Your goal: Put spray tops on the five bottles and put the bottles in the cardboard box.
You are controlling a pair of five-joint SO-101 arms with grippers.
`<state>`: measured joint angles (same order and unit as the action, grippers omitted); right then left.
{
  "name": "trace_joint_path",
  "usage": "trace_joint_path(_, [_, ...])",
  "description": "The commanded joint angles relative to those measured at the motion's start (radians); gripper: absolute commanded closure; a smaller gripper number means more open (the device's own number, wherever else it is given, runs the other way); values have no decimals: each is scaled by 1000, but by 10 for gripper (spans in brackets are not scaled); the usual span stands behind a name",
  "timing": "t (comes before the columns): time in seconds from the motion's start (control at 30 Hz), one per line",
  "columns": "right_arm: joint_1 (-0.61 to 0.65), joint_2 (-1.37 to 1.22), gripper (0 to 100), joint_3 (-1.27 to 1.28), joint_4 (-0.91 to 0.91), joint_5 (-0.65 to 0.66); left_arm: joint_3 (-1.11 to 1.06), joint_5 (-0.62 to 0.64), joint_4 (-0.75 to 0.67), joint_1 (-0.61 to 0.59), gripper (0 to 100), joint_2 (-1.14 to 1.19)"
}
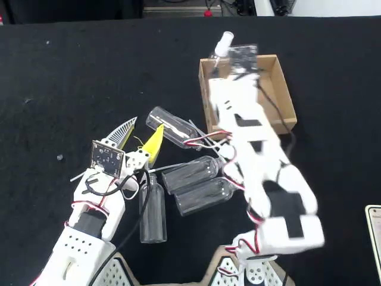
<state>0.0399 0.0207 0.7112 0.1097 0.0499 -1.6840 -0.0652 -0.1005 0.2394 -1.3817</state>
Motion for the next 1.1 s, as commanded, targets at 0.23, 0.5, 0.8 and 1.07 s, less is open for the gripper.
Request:
trace_joint_path(0.23, [-37, 277, 790, -5, -327, -5, -22, -8, -25, 8, 788, 0])
trace_joint_path(0.5, [14, 280, 909, -209, -872, -5, -22, -8, -21, 4, 788, -6])
trace_joint_path(0.8, [46, 280, 770, -271, -1335, 5, -22, -8, -25, 2, 788, -6])
trace_joint_path(1.07, [64, 401, 790, -105, -1382, 89, -22, -8, -25, 1, 788, -6])
